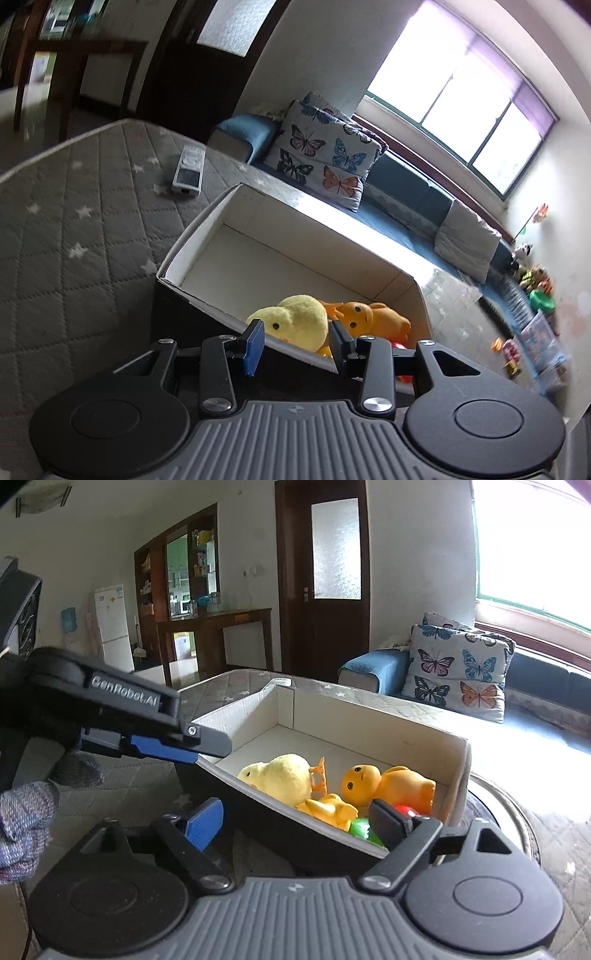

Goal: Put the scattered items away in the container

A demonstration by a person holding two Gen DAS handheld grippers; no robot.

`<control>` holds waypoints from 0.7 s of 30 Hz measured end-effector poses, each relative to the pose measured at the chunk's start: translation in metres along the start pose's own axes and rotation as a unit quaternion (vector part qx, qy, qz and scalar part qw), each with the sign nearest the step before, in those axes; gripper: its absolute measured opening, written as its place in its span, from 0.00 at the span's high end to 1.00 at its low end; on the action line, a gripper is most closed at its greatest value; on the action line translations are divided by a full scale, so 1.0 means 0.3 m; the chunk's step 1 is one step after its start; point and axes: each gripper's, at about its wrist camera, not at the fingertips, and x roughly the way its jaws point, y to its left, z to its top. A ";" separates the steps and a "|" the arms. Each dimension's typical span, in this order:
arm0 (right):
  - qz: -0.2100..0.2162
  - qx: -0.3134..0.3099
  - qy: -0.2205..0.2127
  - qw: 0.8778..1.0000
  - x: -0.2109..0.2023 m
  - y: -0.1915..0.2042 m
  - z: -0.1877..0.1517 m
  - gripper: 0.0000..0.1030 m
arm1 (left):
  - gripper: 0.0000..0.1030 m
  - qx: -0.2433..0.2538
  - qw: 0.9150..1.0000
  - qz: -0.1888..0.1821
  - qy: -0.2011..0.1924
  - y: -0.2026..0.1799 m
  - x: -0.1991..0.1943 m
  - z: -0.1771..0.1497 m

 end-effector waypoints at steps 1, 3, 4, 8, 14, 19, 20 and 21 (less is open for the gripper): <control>-0.001 0.001 -0.002 1.000 -0.008 0.000 -0.005 0.09 | 0.60 0.007 1.000 0.002 -0.001 -0.005 -0.008 -0.009; -0.004 0.004 -0.006 1.000 -0.024 0.000 -0.016 0.06 | 0.60 0.020 1.000 0.007 -0.002 -0.016 -0.023 -0.029; -0.005 0.006 -0.008 1.000 -0.031 0.000 -0.021 0.04 | 0.60 0.024 1.000 0.009 -0.003 -0.020 -0.027 -0.039; -0.011 0.012 -0.016 1.000 -0.063 0.000 -0.042 0.00 | 0.60 0.040 0.999 0.016 -0.001 -0.033 -0.044 -0.078; -0.015 0.022 -0.026 0.999 -0.102 -0.001 -0.075 0.00 | 0.60 0.058 0.998 0.025 0.006 -0.055 -0.058 -0.127; -0.018 0.042 -0.028 0.999 -0.118 -0.005 -0.100 0.00 | 0.60 0.072 0.997 0.035 0.003 -0.080 -0.075 -0.161; -0.016 0.046 -0.026 0.998 -0.121 -0.008 -0.106 0.00 | 0.60 0.076 0.996 0.037 0.003 -0.085 -0.077 -0.168; -0.016 0.050 -0.025 0.998 -0.123 -0.010 -0.112 0.00 | 0.60 0.079 0.996 0.037 0.004 -0.089 -0.079 -0.174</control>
